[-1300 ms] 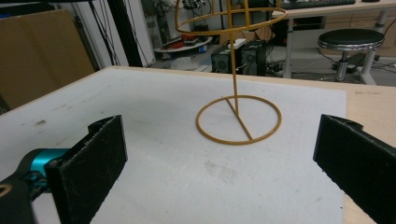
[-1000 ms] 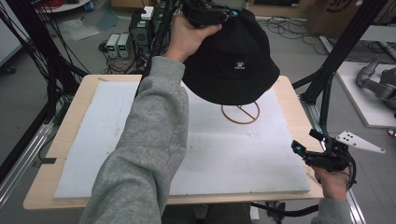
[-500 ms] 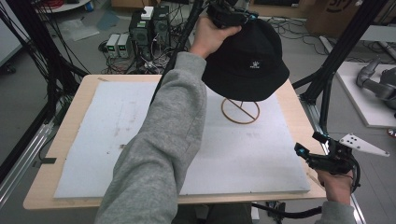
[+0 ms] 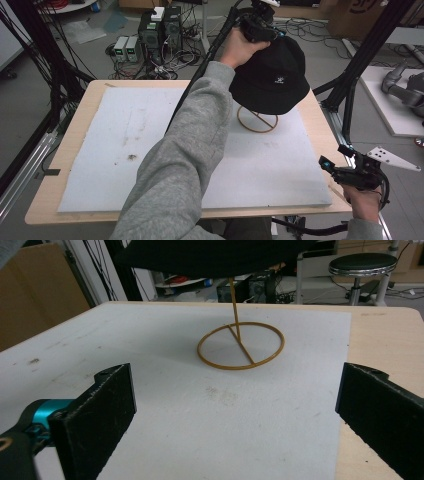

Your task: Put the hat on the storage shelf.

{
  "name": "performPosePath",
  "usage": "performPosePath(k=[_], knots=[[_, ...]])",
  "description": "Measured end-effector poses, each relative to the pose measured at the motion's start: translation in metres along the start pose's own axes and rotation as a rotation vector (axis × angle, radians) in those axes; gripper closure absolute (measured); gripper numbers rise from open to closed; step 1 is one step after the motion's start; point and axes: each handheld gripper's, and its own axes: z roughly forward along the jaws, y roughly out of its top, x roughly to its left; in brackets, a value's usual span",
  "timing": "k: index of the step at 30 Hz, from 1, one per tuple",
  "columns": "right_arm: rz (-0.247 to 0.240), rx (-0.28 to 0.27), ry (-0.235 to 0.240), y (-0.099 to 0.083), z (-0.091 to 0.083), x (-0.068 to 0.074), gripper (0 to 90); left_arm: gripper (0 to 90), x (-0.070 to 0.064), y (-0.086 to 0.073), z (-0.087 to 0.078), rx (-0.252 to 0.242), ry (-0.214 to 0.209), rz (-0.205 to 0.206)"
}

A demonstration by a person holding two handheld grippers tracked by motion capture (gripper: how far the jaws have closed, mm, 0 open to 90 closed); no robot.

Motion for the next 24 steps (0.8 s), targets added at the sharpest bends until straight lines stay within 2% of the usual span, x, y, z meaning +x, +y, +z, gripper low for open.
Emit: performPosePath(k=[4, 6, 11, 15, 19, 24], knots=[[0.006, -0.001, -0.002, -0.001, -0.003, -0.001, 2.4, 89.3, 0.005, -0.011, 0.010, -0.004, -0.007, -0.033], [0.005, -0.005, -0.007, -0.002, -0.004, -0.003, 2.3, 89.3, 0.008, -0.017, 0.014, 0.012, -0.005, -0.042], [0.018, 0.000, -0.004, -0.004, -0.005, -0.004, 2.3, 89.3, 0.010, -0.023, 0.023, 0.038, -0.004, -0.045], [0.001, -0.013, 0.020, -0.004, -0.005, -0.002, 2.3, 89.3, 0.010, -0.026, 0.027, 0.062, 0.006, -0.038], [-0.002, -0.007, 0.022, -0.003, -0.005, -0.002, 2.3, 89.2, 0.011, -0.030, 0.028, 0.092, 0.025, -0.029], [0.000, -0.007, 0.020, -0.004, -0.003, -0.002, 2.3, 87.4, 0.009, -0.033, 0.027, 0.108, 0.025, -0.040]])
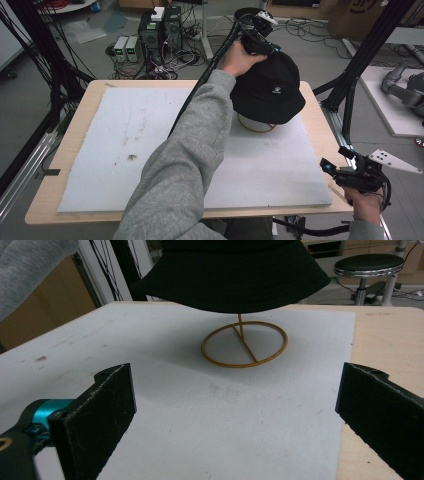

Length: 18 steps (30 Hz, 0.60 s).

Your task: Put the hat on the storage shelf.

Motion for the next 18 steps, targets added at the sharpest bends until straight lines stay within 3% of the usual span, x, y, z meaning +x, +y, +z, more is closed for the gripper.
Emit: performPosePath(k=[7, 8, 10, 12, 15, 16, 18], knots=[[-0.009, 0.003, 0.008, 0.002, 0.002, 0.004, 2.3, 84.2, -0.002, 0.004, -0.008, -0.022, -0.008, 0.001], [-0.007, 0.007, 0.008, 0.002, 0.001, 0.004, 2.3, 79.9, -0.002, 0.004, -0.009, -0.013, -0.009, -0.005], [-0.005, 0.009, 0.007, 0.002, 0.002, 0.005, 2.3, 59.9, -0.001, 0.004, -0.011, 0.007, -0.008, -0.036], [-0.013, 0.003, 0.010, 0.002, 0.003, 0.004, 2.3, 45.5, -0.001, 0.004, -0.014, 0.015, -0.016, -0.049], [-0.007, 0.012, 0.008, 0.002, 0.004, 0.005, 2.3, 15.0, -0.008, 0.004, -0.022, 0.038, 0.056, -0.044], [-0.007, 0.009, 0.008, 0.002, 0.005, 0.005, 2.3, 7.9, -0.011, 0.004, -0.026, 0.041, 0.070, -0.035], [-0.007, 0.012, 0.003, 0.003, 0.006, 0.006, 2.3, 5.8, -0.017, 0.001, -0.037, 0.024, 0.088, -0.018]])
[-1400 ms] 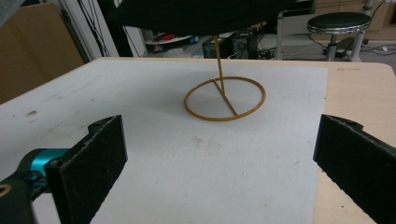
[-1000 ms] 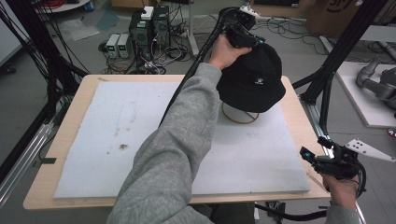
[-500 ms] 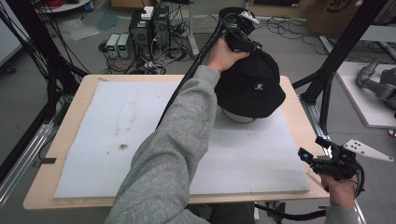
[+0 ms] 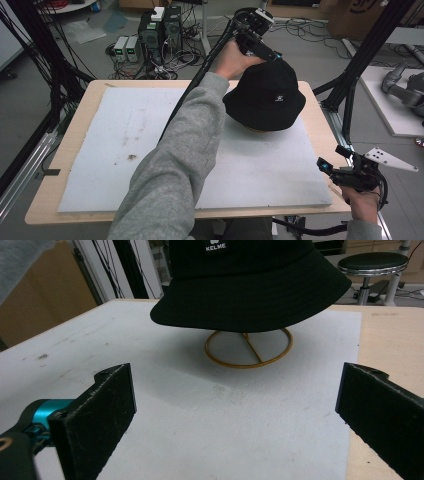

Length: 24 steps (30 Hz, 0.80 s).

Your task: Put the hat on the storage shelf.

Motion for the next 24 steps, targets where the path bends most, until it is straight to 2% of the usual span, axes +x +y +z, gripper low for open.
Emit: performPosePath(k=[1, 3, 5, 6, 7, 8, 10, 12, 14, 16, 17, 24], knots=[[0.005, 0.000, -0.003, 0.000, 0.001, 0.001, 2.3, 5.8, -0.001, -0.003, -0.007, -0.020, 0.004, -0.004], [0.002, -0.003, -0.012, 0.001, 0.002, 0.001, 2.3, 5.3, -0.001, -0.008, -0.020, -0.008, 0.011, -0.014], [0.002, -0.001, -0.018, 0.001, 0.004, 0.001, 2.3, 2.1, -0.002, -0.014, -0.032, 0.011, 0.052, 0.005], [0.006, -0.001, -0.017, 0.001, 0.005, 0.002, 2.3, 2.1, -0.002, -0.018, -0.041, -0.003, 0.077, 0.004], [0.006, 0.002, -0.018, 0.001, 0.006, 0.002, 2.3, 2.1, -0.001, -0.022, -0.050, -0.024, 0.075, -0.005], [0.007, 0.002, -0.017, 0.002, 0.008, 0.003, 2.3, 2.0, 0.001, -0.026, -0.058, -0.025, 0.064, -0.029], [0.001, 0.003, -0.018, 0.002, 0.011, 0.004, 2.3, 2.1, 0.001, -0.036, -0.074, -0.033, 0.111, -0.024], [-0.004, 0.003, -0.015, 0.003, 0.014, 0.004, 2.4, 2.1, 0.005, -0.046, -0.089, -0.028, 0.114, -0.051], [-0.002, 0.005, -0.010, 0.005, 0.017, 0.006, 2.3, 2.1, 0.006, -0.058, -0.104, -0.044, 0.155, -0.052], [-0.001, 0.005, -0.009, 0.007, 0.019, 0.007, 2.3, 2.1, 0.009, -0.068, -0.117, -0.031, 0.173, -0.077], [-0.007, 0.000, -0.006, 0.008, 0.021, 0.008, 2.3, 2.0, 0.010, -0.074, -0.124, -0.043, 0.188, -0.078], [-0.011, 0.005, -0.016, 0.011, 0.032, 0.009, 2.3, 2.1, 0.017, -0.119, -0.165, -0.050, 0.243, -0.140]])
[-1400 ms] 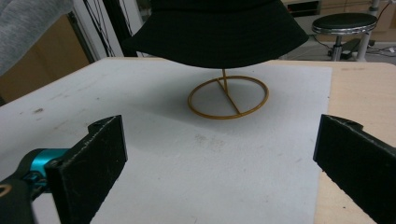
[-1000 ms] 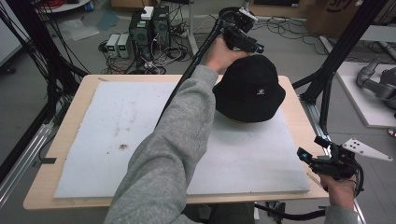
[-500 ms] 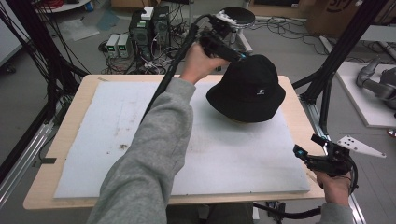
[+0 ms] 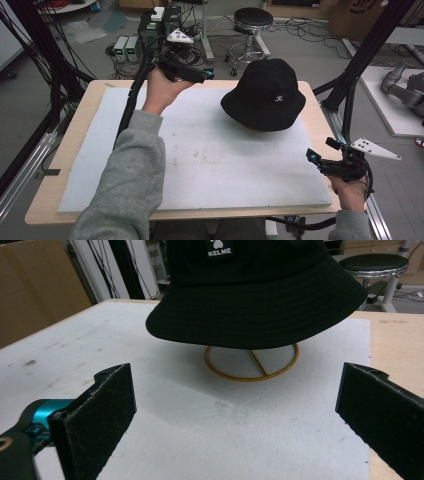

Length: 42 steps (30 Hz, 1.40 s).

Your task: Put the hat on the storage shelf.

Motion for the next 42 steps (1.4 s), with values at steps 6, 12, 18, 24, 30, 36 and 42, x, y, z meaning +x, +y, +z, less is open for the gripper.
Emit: performPosePath(k=[6, 12, 18, 24, 30, 36, 42], knots=[[-0.001, 0.003, 0.002, 0.002, 0.011, 0.002, 2.3, 2.0, 0.013, -0.029, -0.028, 0.016, 0.047, -0.030], [-0.014, -0.018, 0.008, 0.007, 0.014, 0.006, 2.3, 2.1, 0.021, -0.053, -0.053, -0.003, 0.085, -0.076], [-0.015, -0.018, 0.004, 0.009, 0.017, 0.008, 2.3, 2.1, 0.027, -0.078, -0.077, -0.018, 0.120, -0.118], [-0.021, -0.026, -0.029, 0.010, 0.020, 0.011, 2.3, 2.1, 0.031, -0.106, -0.099, -0.032, 0.154, -0.157], [-0.023, -0.028, -0.048, 0.012, 0.024, 0.015, 2.3, 2.1, 0.034, -0.134, -0.117, -0.031, 0.185, -0.181], [-0.030, -0.015, -0.050, 0.013, 0.031, 0.018, 2.3, 2.1, 0.036, -0.155, -0.137, -0.052, 0.208, -0.203], [-0.037, -0.012, -0.062, 0.013, 0.036, 0.020, 2.3, 2.1, 0.036, -0.178, -0.154, -0.063, 0.275, -0.213]])
